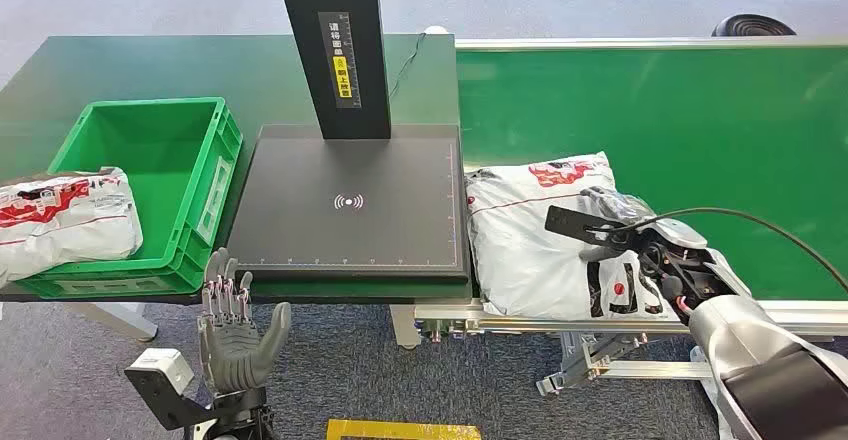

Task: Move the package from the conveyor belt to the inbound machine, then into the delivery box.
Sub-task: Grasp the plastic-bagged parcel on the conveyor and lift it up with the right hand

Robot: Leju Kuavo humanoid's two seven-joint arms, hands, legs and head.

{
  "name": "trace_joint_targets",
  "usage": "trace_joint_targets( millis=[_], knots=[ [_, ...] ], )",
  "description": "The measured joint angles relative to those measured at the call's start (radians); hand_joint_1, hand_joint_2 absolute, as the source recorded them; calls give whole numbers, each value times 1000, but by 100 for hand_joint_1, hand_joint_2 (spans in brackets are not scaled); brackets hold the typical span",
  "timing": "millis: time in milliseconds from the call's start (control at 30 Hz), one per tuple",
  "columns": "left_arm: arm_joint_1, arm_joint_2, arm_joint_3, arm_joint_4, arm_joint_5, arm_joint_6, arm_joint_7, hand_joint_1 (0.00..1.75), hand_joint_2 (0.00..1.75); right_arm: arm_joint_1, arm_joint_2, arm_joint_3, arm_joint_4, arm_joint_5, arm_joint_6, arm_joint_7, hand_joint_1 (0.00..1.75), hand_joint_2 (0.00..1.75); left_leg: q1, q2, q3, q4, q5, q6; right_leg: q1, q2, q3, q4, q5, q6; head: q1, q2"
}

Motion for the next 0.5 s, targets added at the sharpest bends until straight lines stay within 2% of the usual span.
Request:
trace_joint_targets(
  millis=[233, 500],
  knots=[
    [3, 0, 0, -8, 0, 2, 0, 0, 175, 11, -23, -12, 2, 1, -12, 16, 0, 175, -1, 0, 1, 0, 0, 0, -1, 0, 0, 0, 0, 0, 0, 0],
    [10, 3, -5, -14, 0, 11, 0, 0, 175, 68, -46, -49, 4, -22, -89, 45, 0, 175, -1, 0, 0, 0, 0, 0, -1, 0, 0, 0, 0, 0, 0, 0]
  ],
)
